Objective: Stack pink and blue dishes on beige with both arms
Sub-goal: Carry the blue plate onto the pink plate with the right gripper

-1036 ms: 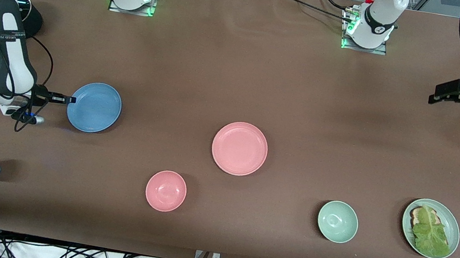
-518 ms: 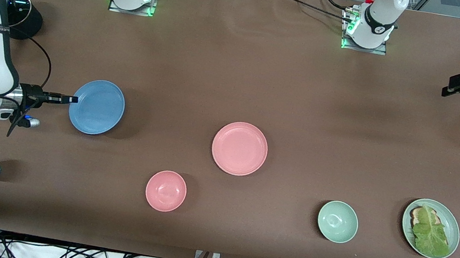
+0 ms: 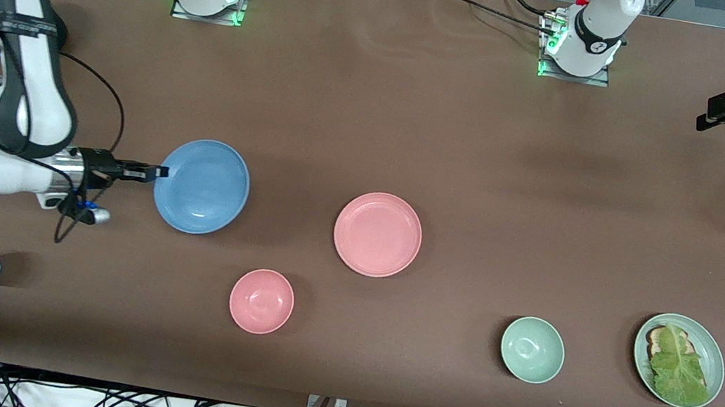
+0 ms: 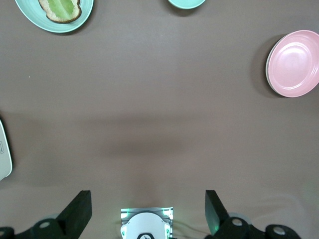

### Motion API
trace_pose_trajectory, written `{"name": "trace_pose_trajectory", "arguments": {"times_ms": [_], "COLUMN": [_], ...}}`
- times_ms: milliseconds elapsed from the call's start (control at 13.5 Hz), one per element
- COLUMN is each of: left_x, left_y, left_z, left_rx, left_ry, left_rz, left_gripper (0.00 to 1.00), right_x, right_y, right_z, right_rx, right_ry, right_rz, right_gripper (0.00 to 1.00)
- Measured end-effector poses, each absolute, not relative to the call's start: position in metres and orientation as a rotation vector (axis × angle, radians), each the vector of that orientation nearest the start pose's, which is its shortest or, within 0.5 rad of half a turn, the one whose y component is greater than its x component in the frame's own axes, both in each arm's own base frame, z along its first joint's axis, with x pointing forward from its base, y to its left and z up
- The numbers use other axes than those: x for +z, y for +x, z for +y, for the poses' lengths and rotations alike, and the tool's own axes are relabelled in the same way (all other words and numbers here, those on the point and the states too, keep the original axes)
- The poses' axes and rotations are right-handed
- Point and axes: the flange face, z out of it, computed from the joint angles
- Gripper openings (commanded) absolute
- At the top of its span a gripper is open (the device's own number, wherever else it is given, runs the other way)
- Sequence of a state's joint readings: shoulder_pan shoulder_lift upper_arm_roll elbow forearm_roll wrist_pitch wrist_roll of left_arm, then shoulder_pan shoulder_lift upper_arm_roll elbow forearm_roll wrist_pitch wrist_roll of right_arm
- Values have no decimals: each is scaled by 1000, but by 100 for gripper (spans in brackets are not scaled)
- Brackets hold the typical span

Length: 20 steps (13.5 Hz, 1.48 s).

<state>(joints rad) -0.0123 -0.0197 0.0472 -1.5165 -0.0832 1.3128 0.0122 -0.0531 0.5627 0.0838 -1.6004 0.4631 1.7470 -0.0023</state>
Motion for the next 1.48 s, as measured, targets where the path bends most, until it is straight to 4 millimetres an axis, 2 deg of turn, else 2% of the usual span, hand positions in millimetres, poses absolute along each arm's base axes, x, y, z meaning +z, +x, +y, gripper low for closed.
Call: {"name": "trace_pose_trajectory", "arguments": {"times_ms": [222,592,888,1036,1109,1257,1479], "left_x": [636,634,630,629,629,629,629], "left_y": [518,520,522,522,522,522,522], "left_z": [9,9,8,7,6,3,-6], "left_rx": [337,345,356,358,358,359,361], "left_ry": [-3212,-3211,-3210,-3210,-3210,-3209,-3207], "left_rz": [-17,-11,-3,3,7,19,46], "left_gripper": [100,100,100,100,100,100,100], "right_x": [291,276,245,226,219,211,211], "right_y": [650,639,629,624,622,619,616], "right_z": [124,250,339,367,374,380,388], "right_rx": [496,388,246,206,194,179,179], "right_ry": [-2567,-2597,-2544,-2547,-2549,-2551,-2550], "right_rz": [263,385,521,529,527,527,523], "right_gripper": [0,0,0,0,0,0,0]}}
